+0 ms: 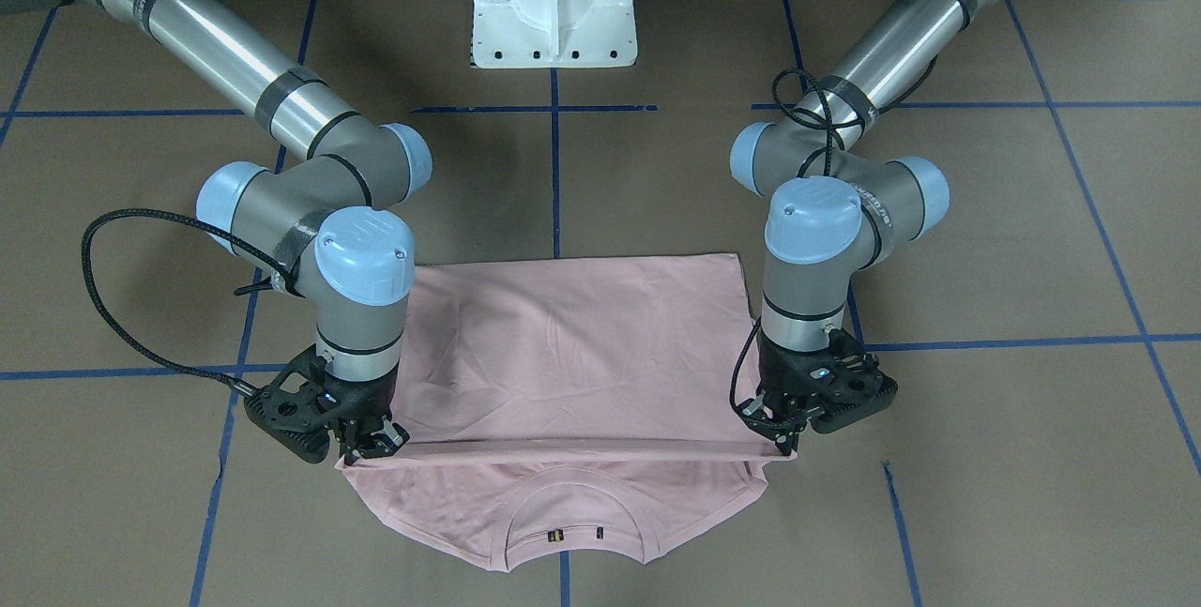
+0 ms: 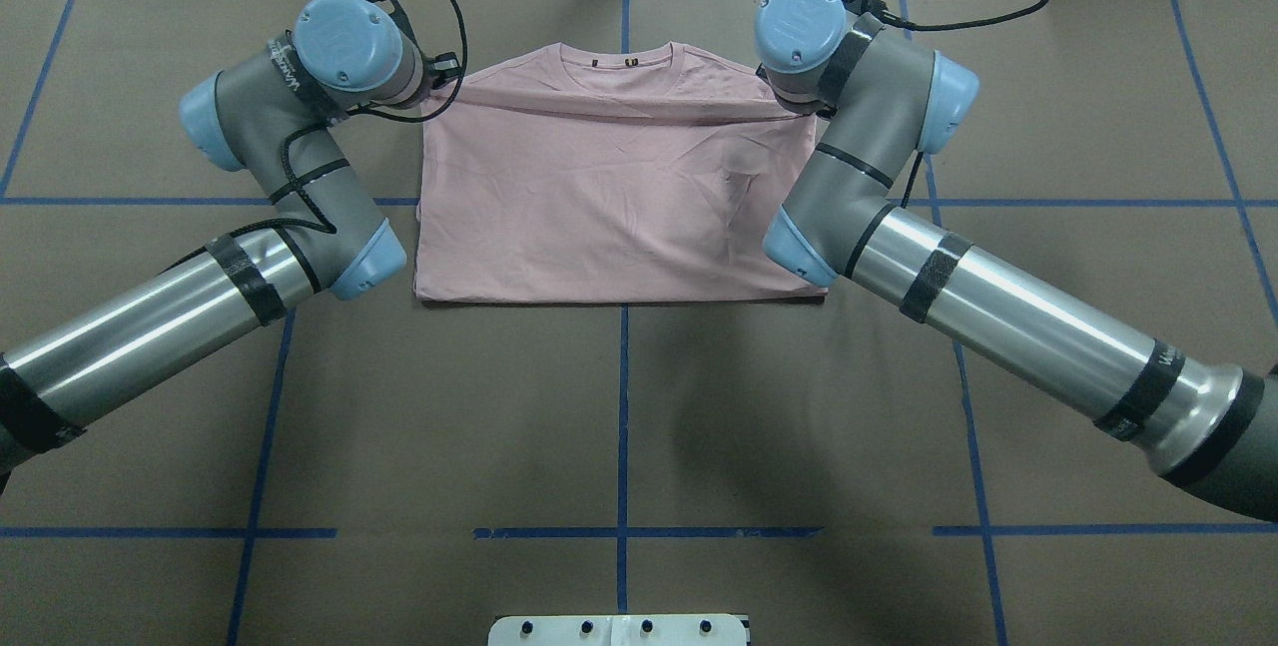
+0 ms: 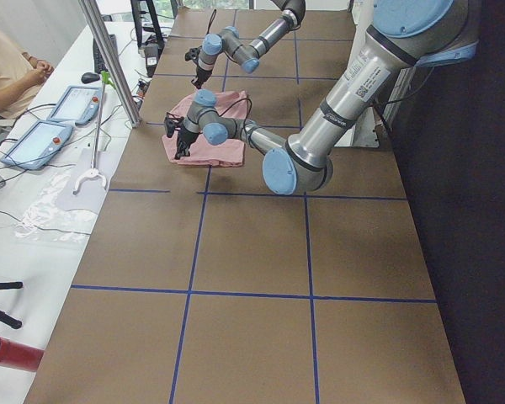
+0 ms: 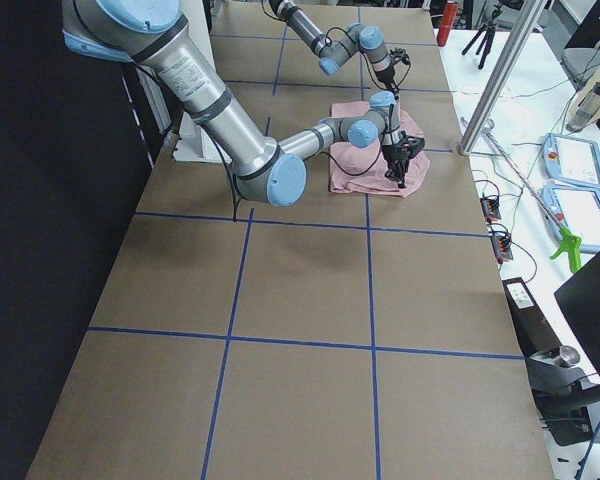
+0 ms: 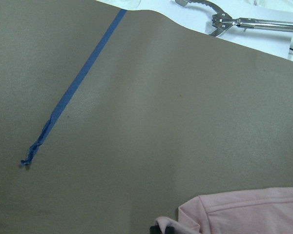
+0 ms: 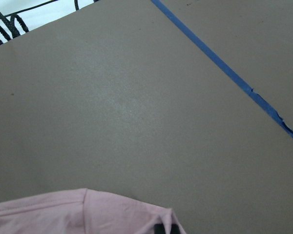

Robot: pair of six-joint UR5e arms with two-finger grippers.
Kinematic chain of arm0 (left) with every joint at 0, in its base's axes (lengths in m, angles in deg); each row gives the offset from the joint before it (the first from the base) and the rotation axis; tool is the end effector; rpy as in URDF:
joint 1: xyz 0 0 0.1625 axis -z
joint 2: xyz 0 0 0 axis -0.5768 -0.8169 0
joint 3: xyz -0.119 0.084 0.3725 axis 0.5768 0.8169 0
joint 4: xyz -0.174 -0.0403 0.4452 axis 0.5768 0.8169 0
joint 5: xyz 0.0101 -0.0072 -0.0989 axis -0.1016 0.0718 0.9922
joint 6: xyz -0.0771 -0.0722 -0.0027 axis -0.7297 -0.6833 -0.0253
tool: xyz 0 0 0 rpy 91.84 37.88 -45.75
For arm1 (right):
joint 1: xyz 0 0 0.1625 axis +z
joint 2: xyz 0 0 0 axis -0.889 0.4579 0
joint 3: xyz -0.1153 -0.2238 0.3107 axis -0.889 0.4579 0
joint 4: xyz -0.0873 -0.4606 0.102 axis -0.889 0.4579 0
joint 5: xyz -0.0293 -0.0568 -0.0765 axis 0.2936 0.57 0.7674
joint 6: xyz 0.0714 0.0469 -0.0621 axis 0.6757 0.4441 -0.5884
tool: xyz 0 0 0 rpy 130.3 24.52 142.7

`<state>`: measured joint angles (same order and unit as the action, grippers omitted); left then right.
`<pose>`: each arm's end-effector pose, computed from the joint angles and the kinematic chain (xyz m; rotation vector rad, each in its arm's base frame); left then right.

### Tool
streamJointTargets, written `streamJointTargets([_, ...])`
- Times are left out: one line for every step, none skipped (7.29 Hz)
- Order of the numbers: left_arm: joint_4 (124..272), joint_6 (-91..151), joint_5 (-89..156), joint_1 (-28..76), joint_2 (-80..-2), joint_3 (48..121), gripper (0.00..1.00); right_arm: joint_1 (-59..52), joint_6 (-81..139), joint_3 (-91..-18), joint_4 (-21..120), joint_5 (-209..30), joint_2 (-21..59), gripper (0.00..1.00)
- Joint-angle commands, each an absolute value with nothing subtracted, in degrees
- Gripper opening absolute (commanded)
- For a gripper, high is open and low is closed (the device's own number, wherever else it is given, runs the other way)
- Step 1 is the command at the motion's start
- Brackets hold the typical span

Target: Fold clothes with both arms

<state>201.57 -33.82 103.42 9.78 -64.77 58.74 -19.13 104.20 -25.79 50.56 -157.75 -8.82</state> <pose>0.5138 -0.6981 0.3031 0.3753 0.7606 -0.5412 -0.5365 -0.6923 0.2910 0.2001 -0.5783 0.7606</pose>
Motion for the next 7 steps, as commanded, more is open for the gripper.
streamJointTargets([202.7,-33.8,103.3,9.6,-64.9,58.1,0.04,-19.3,104.2,-25.7,50.5,-157.6,-8.9,0.17])
streamJointTargets([203.5,-34.2,103.5,9.6,-65.0,58.5,0.18,-19.9,104.2,-25.6,50.6,-157.2,-8.8,0.41])
streamJointTargets([207.1,-34.2,103.6,9.5,-64.1,58.4,0.31,-19.9,104.4,-26.0,49.6,-157.2,-8.8,0.48])
streamJointTargets([212.6,-35.1,103.9,9.5,-62.7,58.3,0.36,-19.9,105.1,-26.7,44.2,-158.1,-8.4,0.49])
streamJointTargets([215.8,-39.0,105.5,9.7,-62.5,58.5,0.37,-19.4,105.2,-34.3,43.7,-159.2,-3.8,0.5])
streamJointTargets([217.3,-39.3,108.0,9.9,-62.5,58.6,0.35,-19.5,105.9,-44.6,43.6,-161.2,3.5,0.53])
streamJointTargets([217.8,-39.4,108.3,10.0,-62.5,59.8,0.35,-21.6,110.0,-51.9,43.6,-161.8,8.8,0.57])
